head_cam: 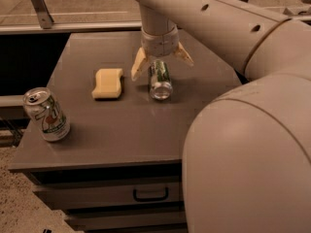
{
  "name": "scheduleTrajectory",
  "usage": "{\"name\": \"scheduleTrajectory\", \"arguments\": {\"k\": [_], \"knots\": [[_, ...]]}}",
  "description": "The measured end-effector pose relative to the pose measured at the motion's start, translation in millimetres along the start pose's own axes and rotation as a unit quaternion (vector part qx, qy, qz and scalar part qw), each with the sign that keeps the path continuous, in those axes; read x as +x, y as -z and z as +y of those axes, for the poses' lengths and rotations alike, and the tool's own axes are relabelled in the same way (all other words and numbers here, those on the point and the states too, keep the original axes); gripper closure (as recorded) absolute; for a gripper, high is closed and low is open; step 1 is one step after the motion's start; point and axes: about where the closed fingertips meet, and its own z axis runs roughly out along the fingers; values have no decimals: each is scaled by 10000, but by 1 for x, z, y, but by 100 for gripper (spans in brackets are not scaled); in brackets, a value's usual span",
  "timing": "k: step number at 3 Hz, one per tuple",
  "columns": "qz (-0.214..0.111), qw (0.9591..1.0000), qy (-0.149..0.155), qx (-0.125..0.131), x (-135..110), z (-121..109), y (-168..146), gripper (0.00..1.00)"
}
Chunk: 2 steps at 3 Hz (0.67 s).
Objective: Place green can upright
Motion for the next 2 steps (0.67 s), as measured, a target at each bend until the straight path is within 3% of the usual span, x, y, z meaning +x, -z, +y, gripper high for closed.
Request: {"name": "scheduleTrajectory", "arguments": {"k": [1, 2], "knots": [[-33, 9999, -7, -131, -3, 0, -2, 0], [-35, 9982, -94, -596, -3, -1, -6, 0]]}}
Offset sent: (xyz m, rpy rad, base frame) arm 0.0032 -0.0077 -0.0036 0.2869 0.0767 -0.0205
